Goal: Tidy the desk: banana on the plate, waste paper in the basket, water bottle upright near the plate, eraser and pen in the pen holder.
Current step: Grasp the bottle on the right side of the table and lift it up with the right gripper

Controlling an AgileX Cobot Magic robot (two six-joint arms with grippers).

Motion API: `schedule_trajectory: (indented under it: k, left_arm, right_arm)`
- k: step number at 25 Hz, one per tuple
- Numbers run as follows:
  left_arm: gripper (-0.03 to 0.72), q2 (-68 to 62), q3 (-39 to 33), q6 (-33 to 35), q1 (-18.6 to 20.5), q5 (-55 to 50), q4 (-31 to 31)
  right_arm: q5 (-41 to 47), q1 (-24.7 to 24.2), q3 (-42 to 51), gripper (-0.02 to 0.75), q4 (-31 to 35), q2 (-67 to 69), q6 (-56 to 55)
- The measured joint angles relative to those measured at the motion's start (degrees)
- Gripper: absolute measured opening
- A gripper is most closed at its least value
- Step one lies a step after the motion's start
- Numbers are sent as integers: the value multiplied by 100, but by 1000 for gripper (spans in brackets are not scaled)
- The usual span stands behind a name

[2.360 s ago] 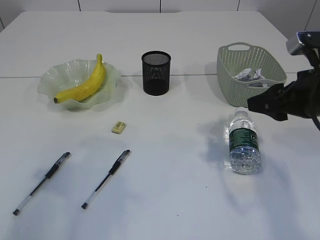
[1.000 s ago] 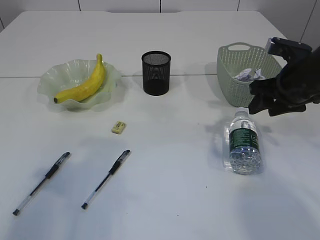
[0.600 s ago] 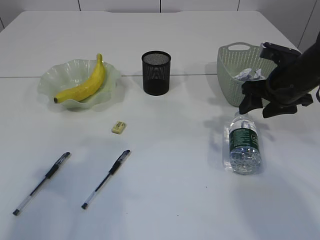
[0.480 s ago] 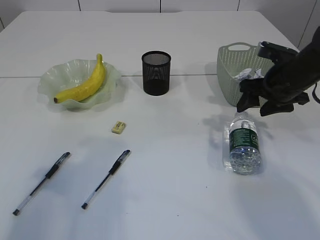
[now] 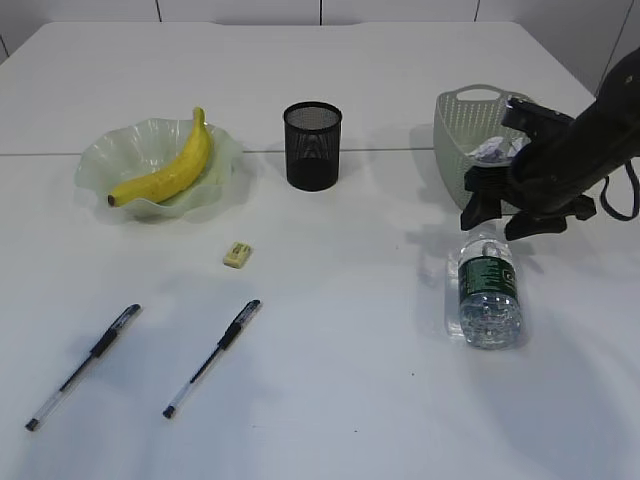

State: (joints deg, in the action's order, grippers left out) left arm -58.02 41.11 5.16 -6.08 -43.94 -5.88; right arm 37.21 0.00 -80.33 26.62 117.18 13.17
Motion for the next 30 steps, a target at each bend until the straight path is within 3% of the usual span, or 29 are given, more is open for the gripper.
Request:
schedule_trajectory:
  k: [23,30]
  left_arm:
    - [382,0,0,0,0,0,0]
    - [382,0,0,0,0,0,0]
  right_arm:
    - [-29,0,-519,493,-44,785,-265]
    - [40,0,-532,361,-83,785,-278]
